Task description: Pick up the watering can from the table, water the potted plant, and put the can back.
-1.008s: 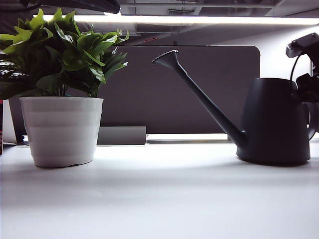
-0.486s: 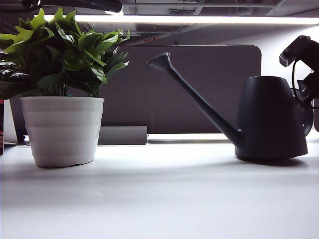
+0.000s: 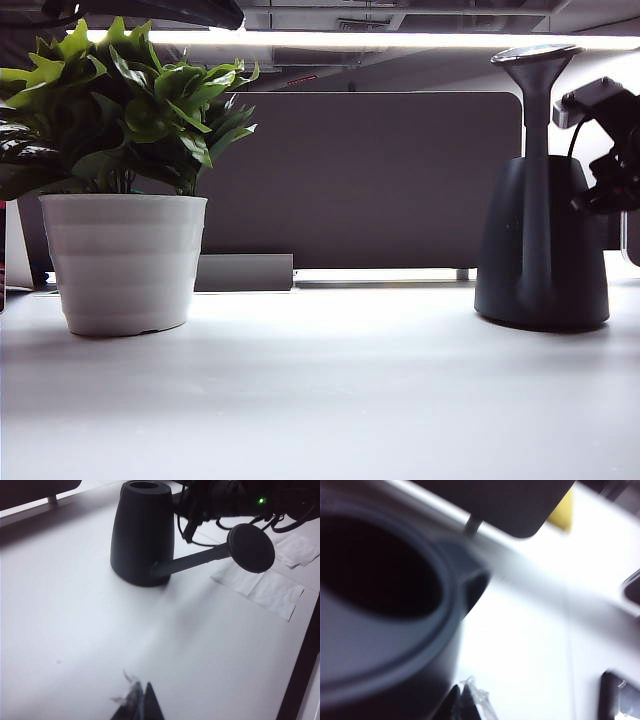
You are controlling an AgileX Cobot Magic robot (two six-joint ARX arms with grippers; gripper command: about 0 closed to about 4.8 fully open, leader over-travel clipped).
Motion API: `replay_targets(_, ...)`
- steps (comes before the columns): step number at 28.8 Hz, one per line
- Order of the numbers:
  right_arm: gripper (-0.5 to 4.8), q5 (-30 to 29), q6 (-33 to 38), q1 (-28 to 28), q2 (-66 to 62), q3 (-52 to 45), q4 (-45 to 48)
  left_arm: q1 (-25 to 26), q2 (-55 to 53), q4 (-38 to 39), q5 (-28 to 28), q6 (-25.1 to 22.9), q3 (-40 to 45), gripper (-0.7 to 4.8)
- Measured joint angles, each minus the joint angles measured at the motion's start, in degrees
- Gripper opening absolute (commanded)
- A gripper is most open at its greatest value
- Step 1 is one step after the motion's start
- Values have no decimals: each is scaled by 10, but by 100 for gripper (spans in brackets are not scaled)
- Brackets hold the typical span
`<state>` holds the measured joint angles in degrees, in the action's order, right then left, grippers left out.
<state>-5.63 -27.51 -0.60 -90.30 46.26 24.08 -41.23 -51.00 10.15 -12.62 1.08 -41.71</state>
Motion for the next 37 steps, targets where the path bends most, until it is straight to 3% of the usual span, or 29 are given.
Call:
replay_targets(9, -5, -16, 76, 101, 27, 0, -68, 0, 0, -2, -9, 10, 0, -5)
replay_targets(13, -5, -13, 101, 127, 90, -1, -149, 0, 0, -52, -102, 48, 0, -5)
replay_targets(18, -5, 36, 121, 120, 166, -14, -234, -7, 2, -72, -127, 52, -4, -5)
replay_targets(22, -5, 32, 156, 116, 249, -85, -288, -6, 9, -69, -127, 52, -4, -5)
replay_targets(27, -5, -5, 246, 136, 331, -130, -278, -6, 28, -68, -127, 52, -4, -5)
replay_targets(37, -5, -31, 317, 200, 331, -137, -231, -7, 28, -2, -127, 52, -5, -5)
